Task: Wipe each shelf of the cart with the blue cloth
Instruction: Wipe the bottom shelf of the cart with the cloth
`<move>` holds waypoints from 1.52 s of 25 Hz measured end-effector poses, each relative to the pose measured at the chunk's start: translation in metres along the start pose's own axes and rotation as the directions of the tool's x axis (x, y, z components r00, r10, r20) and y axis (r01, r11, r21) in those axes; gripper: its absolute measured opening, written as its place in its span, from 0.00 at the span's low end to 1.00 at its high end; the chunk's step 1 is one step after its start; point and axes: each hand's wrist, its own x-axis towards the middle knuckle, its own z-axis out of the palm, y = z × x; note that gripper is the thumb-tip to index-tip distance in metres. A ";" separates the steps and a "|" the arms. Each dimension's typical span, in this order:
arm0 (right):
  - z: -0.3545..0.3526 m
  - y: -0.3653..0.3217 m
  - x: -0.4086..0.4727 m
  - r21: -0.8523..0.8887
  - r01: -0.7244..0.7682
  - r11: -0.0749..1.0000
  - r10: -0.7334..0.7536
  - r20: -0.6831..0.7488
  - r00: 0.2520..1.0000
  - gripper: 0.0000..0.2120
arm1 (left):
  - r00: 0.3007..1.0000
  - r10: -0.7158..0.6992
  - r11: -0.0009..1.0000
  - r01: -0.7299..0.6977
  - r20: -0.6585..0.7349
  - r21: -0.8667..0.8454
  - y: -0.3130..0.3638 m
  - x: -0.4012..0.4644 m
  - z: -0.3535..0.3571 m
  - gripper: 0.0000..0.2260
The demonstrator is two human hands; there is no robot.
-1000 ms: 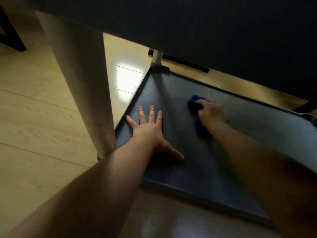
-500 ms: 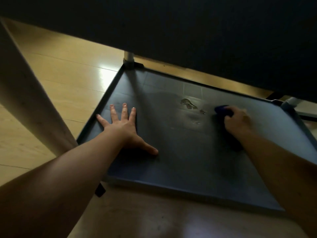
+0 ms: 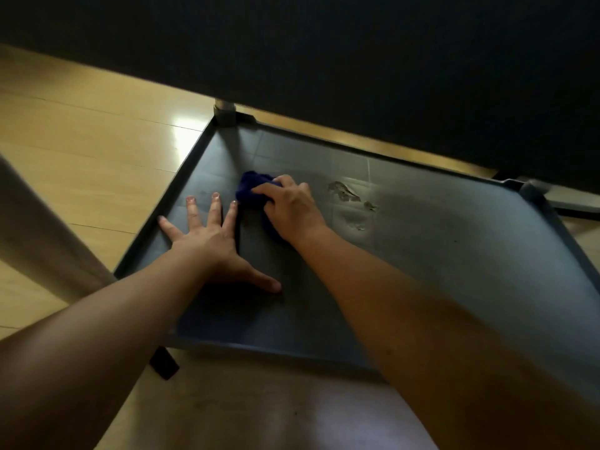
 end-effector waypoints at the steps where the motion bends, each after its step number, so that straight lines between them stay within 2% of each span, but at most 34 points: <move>1: -0.003 0.012 -0.001 -0.001 -0.031 1.000 0.031 -0.006 1.000 0.19 | 1.000 0.005 1.000 -0.005 -0.005 -0.003 0.000 0.001 0.001 0.83; 4: -0.021 0.051 -0.013 -0.040 -0.159 0.986 0.155 -0.096 0.983 0.18 | 1.000 0.008 1.000 -0.008 -0.020 -0.014 -0.002 0.003 0.004 0.82; 6: -0.042 0.097 -0.037 -0.068 -0.295 0.953 0.280 -0.176 0.944 0.17 | 1.000 0.000 1.000 0.000 -0.026 -0.014 -0.003 0.003 0.004 0.82; 8: -0.070 0.158 -0.076 -0.091 -0.478 0.874 0.450 -0.221 0.865 0.18 | 1.000 -0.005 1.000 0.005 -0.029 -0.017 -0.003 0.002 0.003 0.82; 11: -0.111 0.231 -0.140 -0.127 -0.725 0.677 0.685 -0.250 0.684 0.19 | 1.000 -0.001 1.000 0.001 -0.017 -0.019 -0.001 -0.005 -0.002 0.82; 12: -0.117 0.239 -0.150 -0.136 -0.768 0.626 0.732 -0.240 0.638 0.19 | 1.000 0.004 1.000 -0.004 -0.010 -0.021 -0.001 -0.008 -0.005 0.82; 14: -0.124 0.238 -0.156 -0.123 -0.802 0.584 0.775 -0.212 0.596 0.20 | 0.999 0.029 1.000 -0.028 0.026 -0.012 0.002 -0.016 -0.010 0.81; 16: -0.125 0.224 -0.145 -0.068 -0.763 0.643 0.736 -0.219 0.640 0.20 | 0.997 0.054 0.999 -0.054 0.048 0.002 0.002 -0.024 -0.019 0.79; 18: -0.118 0.196 -0.127 0.000 -0.660 0.751 0.641 -0.242 0.729 0.21 | 0.994 0.067 0.998 -0.067 0.086 0.003 0.000 -0.032 -0.029 0.77; 22: -0.082 0.088 -0.090 0.134 -0.410 0.902 0.431 -0.253 0.866 0.23 | 0.988 0.092 0.988 -0.107 0.123 0.116 -0.009 -0.052 -0.024 0.79; 25: -0.039 -0.002 -0.082 0.153 -0.207 0.966 0.234 -0.189 0.954 0.24 | 0.979 0.100 0.989 -0.118 0.180 0.091 -0.015 -0.063 -0.011 0.81; 28: 0.001 -0.056 -0.093 0.119 -0.042 0.992 0.054 -0.102 0.993 0.21 | 0.977 0.108 0.991 -0.121 0.182 0.063 -0.016 -0.059 -0.005 0.80; 31: 0.009 -0.048 -0.104 0.069 -0.054 0.996 0.057 -0.053 0.997 0.19 | 0.981 0.103 0.992 -0.113 0.164 0.048 -0.017 -0.054 -0.002 0.82; 35: -0.017 0.005 -0.125 -0.059 -0.086 0.995 0.085 -0.025 0.996 0.18 | 0.983 0.118 0.992 -0.123 0.141 0.030 -0.018 -0.053 -0.002 0.83; 38: -0.051 0.080 -0.161 -0.137 -0.311 0.941 0.300 -0.093 0.949 0.18 | 0.984 0.134 0.991 -0.135 0.117 0.007 -0.019 -0.056 -0.003 0.83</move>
